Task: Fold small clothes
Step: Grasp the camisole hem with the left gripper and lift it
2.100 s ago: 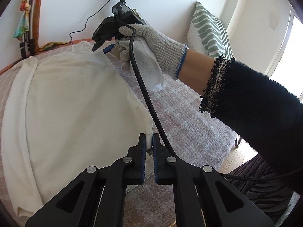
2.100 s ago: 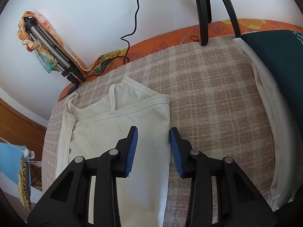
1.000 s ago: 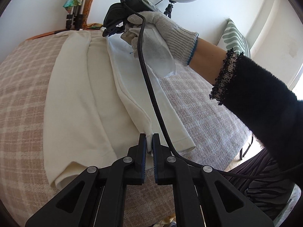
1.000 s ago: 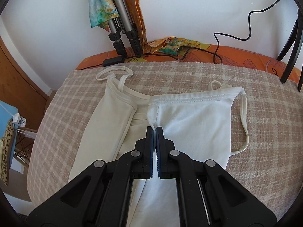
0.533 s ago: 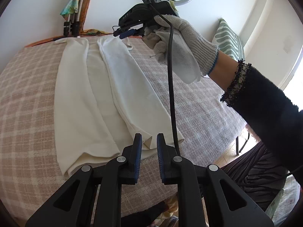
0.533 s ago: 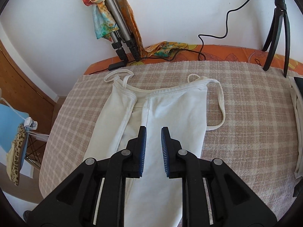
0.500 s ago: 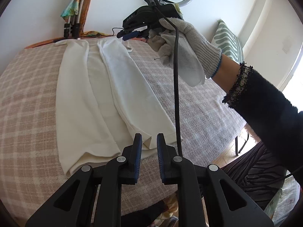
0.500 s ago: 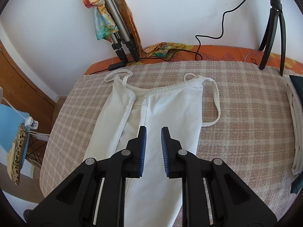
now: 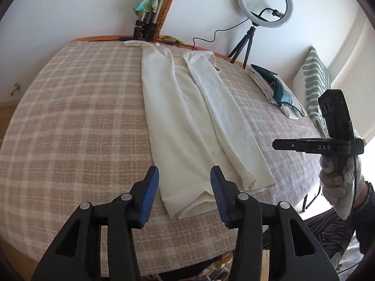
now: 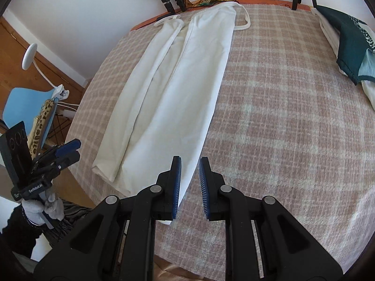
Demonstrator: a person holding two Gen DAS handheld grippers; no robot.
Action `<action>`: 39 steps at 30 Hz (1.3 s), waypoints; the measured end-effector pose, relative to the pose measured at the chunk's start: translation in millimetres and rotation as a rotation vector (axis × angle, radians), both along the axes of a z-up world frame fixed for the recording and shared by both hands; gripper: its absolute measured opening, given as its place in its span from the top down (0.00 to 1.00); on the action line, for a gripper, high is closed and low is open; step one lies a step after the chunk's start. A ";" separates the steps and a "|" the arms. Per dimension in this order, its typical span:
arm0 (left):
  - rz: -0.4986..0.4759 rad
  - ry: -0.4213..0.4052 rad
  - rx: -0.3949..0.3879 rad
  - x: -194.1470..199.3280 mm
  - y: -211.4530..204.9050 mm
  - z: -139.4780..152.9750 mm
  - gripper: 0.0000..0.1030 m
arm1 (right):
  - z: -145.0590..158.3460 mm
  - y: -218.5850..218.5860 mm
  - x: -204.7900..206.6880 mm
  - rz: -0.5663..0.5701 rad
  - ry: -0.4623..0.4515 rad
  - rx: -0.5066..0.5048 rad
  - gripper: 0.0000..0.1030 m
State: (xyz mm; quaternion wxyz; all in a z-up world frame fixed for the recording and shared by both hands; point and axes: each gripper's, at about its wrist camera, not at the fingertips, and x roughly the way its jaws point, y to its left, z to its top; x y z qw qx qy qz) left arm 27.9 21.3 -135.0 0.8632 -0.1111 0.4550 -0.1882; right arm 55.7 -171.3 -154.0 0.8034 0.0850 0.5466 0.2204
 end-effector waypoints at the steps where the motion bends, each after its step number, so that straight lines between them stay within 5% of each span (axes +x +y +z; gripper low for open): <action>1: 0.007 0.032 -0.021 3.1 3.8 -6.9 0.57 | -6.6 0.6 -4.8 0.004 0.023 0.013 0.83; 7: 0.015 0.153 -0.111 -5.1 7.7 -32.3 0.57 | -27.8 -1.7 -24.7 0.018 0.081 0.067 0.83; 14: -0.042 0.097 -0.022 -19.9 -8.2 -33.1 0.67 | -30.6 3.4 -30.9 0.059 0.080 0.087 0.83; 23: -0.032 0.135 -0.138 -13.5 3.7 -38.6 0.90 | -35.3 5.0 -30.3 0.065 0.101 0.170 0.92; 39: -0.023 0.067 -0.218 -2.6 5.9 -12.6 0.95 | -7.9 -27.7 -23.4 -0.035 0.034 0.352 0.94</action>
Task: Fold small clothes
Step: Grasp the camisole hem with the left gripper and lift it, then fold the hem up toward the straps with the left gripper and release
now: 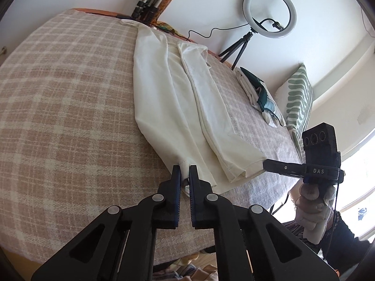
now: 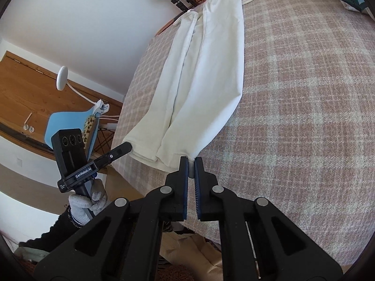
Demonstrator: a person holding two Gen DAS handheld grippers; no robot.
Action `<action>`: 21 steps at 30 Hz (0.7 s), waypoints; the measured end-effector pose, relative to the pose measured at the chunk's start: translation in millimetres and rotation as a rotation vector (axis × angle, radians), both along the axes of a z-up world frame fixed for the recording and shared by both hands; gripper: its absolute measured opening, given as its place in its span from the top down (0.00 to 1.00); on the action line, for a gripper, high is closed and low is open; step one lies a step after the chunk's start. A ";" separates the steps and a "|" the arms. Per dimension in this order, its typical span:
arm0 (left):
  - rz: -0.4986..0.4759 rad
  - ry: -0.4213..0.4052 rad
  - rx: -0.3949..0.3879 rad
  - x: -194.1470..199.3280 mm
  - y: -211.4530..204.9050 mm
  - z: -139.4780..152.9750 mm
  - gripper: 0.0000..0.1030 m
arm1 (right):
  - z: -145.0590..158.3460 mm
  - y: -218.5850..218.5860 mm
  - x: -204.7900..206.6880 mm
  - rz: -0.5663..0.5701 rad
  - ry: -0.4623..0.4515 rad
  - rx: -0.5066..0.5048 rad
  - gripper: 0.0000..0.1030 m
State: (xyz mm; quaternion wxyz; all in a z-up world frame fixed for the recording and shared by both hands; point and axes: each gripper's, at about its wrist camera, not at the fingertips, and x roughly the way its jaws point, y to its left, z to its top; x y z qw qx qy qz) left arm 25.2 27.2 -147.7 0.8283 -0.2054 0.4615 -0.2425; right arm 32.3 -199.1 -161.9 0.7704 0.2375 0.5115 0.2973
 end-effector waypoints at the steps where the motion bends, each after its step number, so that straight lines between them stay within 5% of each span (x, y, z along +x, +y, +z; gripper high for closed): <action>1: 0.004 -0.008 -0.003 3.0 0.1 3.5 0.95 | 2.3 -2.3 1.3 -0.007 -0.006 0.011 0.94; 11: 0.052 -0.053 -0.007 47.1 2.5 31.2 0.95 | 34.3 -7.6 43.4 -0.086 -0.063 0.035 0.94; 21: 0.102 -0.042 0.065 106.2 -0.7 22.1 0.95 | 13.8 -2.7 115.7 -0.158 -0.041 -0.030 0.94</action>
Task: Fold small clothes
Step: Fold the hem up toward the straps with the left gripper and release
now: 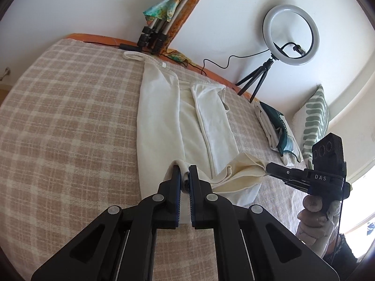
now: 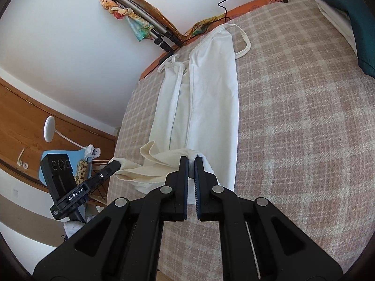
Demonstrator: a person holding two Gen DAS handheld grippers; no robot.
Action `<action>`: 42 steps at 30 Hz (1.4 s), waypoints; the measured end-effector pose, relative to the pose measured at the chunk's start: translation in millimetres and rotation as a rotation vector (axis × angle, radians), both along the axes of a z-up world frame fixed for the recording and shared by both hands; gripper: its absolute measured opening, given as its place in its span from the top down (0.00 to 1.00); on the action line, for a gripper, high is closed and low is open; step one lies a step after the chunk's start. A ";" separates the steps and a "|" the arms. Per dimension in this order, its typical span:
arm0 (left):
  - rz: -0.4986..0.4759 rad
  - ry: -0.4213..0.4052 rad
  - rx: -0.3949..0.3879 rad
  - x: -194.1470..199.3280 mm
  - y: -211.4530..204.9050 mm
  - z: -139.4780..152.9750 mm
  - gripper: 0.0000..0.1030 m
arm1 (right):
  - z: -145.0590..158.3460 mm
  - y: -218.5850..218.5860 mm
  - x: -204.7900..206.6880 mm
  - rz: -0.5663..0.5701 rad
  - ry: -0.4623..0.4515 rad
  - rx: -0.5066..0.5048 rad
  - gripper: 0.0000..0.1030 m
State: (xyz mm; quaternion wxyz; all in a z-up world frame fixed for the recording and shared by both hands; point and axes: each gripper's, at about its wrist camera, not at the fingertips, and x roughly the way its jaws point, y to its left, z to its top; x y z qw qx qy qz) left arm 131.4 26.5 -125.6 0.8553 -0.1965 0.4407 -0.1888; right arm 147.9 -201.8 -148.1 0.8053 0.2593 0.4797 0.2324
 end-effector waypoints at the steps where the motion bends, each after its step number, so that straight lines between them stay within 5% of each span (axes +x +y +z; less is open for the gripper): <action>1: 0.005 0.006 0.006 5.2 -0.3 -2.8 0.95 | -3.1 1.4 4.9 -0.003 0.007 -0.008 0.94; 10: 0.034 0.056 0.011 34.0 -0.1 -20.0 0.95 | -21.8 1.8 33.7 -0.033 0.065 0.009 0.94; 14: 0.068 0.083 0.058 39.2 6.1 -18.0 0.85 | -19.7 -1.7 36.0 -0.048 0.058 -0.017 0.92; 17: 0.094 0.028 0.064 33.2 18.2 -5.4 0.84 | -11.0 -11.1 34.6 -0.088 0.026 -0.046 0.81; 25: 0.002 -0.007 0.067 10.8 10.1 -5.6 0.84 | -13.0 -2.2 20.7 -0.024 0.018 -0.127 0.81; 28: -0.046 0.004 0.127 7.7 -7.1 -13.8 0.84 | -22.2 9.3 14.1 -0.009 0.016 -0.224 0.81; 31: -0.061 0.034 0.310 5.1 -22.1 -29.8 0.84 | -26.4 19.8 7.9 0.028 -0.003 -0.320 0.81; 33: -0.054 0.069 0.360 3.3 -21.2 -44.4 0.83 | -29.3 23.9 4.5 0.051 0.002 -0.365 0.81; 37: -0.011 0.031 0.356 -3.2 -9.6 -37.0 0.83 | -20.6 25.1 -1.1 0.028 -0.038 -0.426 0.81; 42: -0.027 -0.111 0.295 -12.1 -17.7 -7.0 0.83 | 0.3 44.7 -5.7 0.094 -0.162 -0.359 0.81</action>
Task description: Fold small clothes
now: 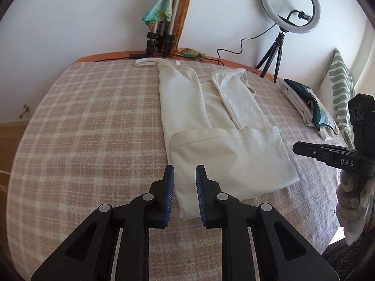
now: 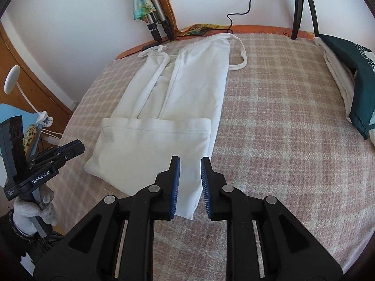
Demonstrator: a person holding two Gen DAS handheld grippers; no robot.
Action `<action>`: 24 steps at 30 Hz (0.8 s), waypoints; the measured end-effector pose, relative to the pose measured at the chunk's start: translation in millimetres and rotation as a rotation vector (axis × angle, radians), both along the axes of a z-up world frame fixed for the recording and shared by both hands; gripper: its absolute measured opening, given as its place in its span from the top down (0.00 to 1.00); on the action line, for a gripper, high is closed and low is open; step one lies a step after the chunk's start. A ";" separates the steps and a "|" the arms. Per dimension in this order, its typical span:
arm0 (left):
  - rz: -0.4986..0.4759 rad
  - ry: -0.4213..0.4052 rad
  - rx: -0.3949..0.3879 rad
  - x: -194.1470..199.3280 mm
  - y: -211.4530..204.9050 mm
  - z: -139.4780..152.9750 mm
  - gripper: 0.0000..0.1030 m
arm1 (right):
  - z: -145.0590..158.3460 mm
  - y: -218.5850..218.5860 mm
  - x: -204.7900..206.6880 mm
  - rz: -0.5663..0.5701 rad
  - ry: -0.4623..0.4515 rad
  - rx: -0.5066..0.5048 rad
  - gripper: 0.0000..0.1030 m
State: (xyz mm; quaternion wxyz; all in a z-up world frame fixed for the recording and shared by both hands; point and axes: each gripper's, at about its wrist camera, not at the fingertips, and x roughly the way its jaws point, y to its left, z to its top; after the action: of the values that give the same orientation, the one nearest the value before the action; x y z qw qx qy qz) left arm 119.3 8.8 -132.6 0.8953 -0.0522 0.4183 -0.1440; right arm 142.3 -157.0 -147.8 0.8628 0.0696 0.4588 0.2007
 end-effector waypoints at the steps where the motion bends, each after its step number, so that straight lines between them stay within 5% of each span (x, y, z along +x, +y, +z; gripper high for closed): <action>1: -0.035 -0.022 0.001 -0.1 -9.1 3.5 0.83 | -0.4 6.6 -0.8 0.024 -0.004 -0.001 0.81; 4: -0.136 -0.029 0.028 2.7 -37.3 1.3 0.83 | -7.7 28.4 -1.6 0.076 -0.012 -0.062 0.81; 7: -0.198 0.051 0.062 11.0 -55.6 -20.0 0.83 | -21.4 39.5 -2.1 0.092 0.024 -0.110 0.81; 10: -0.190 0.099 0.052 5.9 -50.3 -34.1 0.83 | -30.5 34.1 -10.7 0.098 0.048 -0.121 0.81; 15: -0.158 0.066 0.068 -3.1 -32.8 -25.6 0.83 | -27.4 29.4 -22.2 0.125 0.059 -0.136 0.81; 24: -0.101 0.081 0.042 33.0 -27.4 -26.4 0.83 | -10.8 19.6 5.2 0.054 -0.017 -0.037 0.80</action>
State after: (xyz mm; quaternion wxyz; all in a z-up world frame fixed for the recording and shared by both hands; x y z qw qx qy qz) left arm 152.3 -18.6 -159.0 0.8701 -0.0182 0.4592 -0.1780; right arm 147.5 -137.4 -158.6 0.8619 0.0395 0.4570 0.2162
